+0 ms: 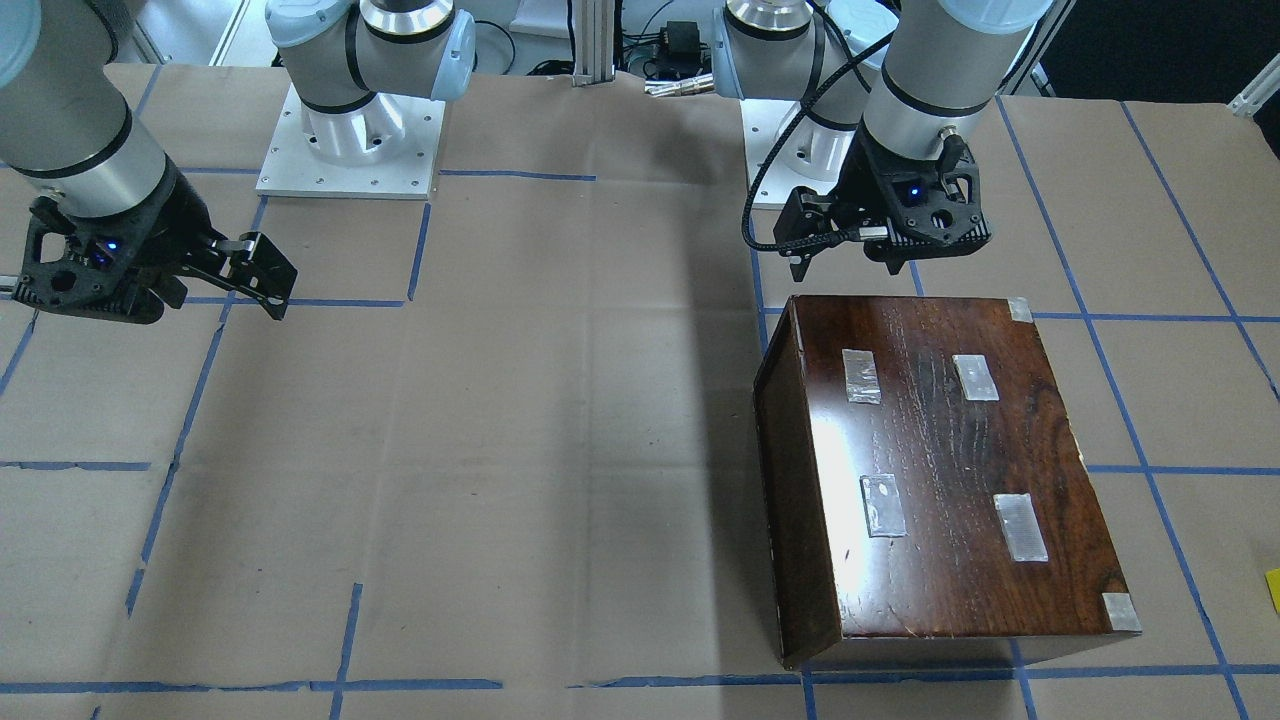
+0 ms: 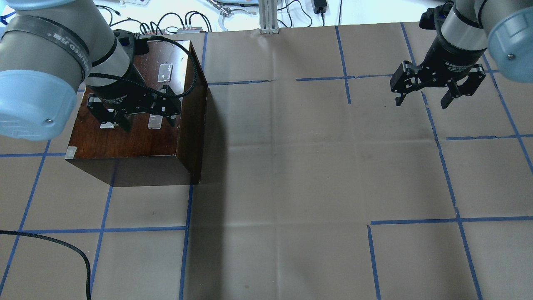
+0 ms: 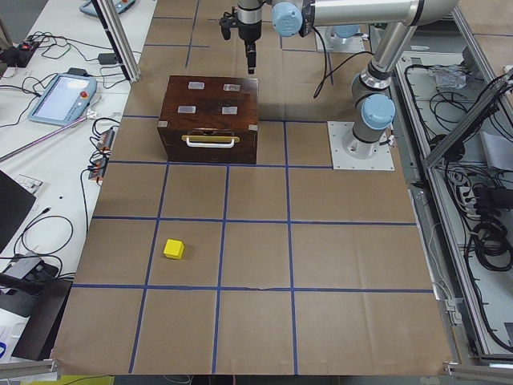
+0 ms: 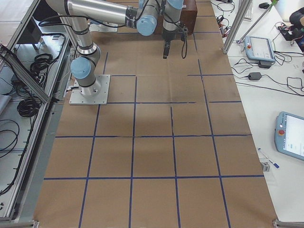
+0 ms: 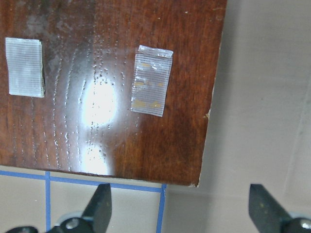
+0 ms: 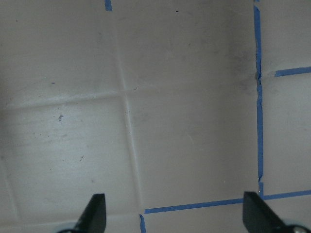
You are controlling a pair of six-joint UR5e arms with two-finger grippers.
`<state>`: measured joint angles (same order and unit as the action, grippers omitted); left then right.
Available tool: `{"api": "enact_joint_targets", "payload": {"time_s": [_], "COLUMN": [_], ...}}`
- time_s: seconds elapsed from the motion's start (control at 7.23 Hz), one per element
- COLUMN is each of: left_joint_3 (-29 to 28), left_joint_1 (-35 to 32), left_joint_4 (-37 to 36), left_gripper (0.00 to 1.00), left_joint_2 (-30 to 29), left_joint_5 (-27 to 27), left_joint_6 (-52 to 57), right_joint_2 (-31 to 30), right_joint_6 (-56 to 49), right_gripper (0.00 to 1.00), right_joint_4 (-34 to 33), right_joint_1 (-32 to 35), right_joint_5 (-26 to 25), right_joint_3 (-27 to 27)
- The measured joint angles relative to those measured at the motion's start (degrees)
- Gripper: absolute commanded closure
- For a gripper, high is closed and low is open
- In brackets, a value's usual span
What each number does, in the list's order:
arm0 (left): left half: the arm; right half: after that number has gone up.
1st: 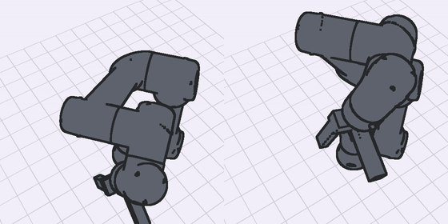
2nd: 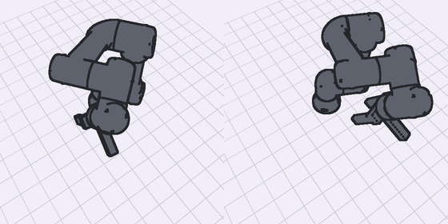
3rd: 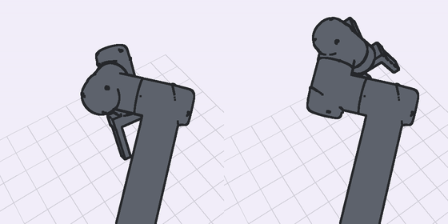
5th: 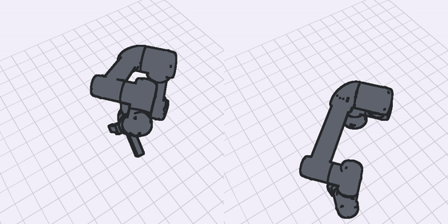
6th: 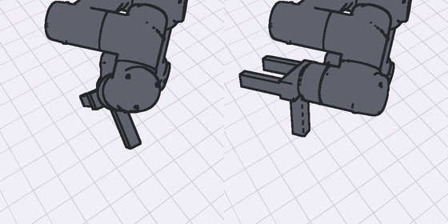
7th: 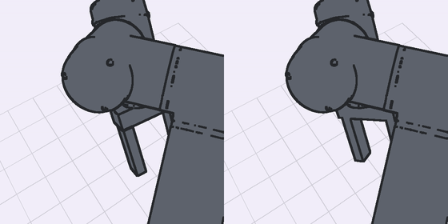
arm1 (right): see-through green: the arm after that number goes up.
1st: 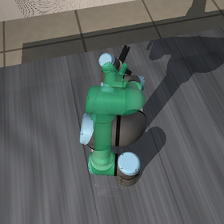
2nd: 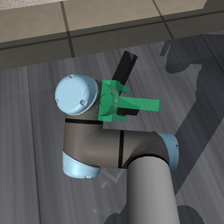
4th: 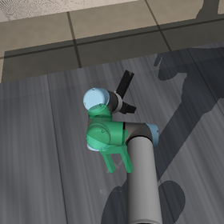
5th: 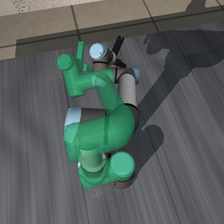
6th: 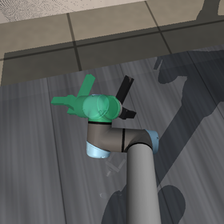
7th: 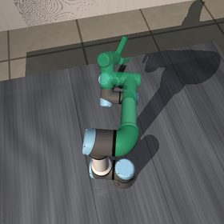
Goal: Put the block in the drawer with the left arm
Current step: 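Move the left gripper off the cabinet top toward the yellow cube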
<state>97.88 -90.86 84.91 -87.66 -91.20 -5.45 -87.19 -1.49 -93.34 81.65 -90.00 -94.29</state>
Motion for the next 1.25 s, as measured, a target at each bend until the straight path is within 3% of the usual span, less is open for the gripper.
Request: {"api": "enact_joint_targets", "payload": {"time_s": [0.83, 1.25], "left_joint_3": [-0.80, -1.06], "left_joint_1": [1.14, 10.74], "left_joint_4": [-0.20, -0.11], "left_gripper": [0.01, 0.01], "left_joint_2": [0.44, -0.14], "left_joint_5": [-0.56, -0.59], "left_joint_6": [7.98, 13.95], "right_joint_2": [0.00, 0.00], "right_joint_6": [0.04, 0.02], "right_gripper": [0.00, 0.00], "right_joint_4": [0.00, 0.00], "right_joint_1": [0.00, 0.00], "right_joint_5": [0.00, 0.00], "right_joint_3": [0.00, 0.02]}}
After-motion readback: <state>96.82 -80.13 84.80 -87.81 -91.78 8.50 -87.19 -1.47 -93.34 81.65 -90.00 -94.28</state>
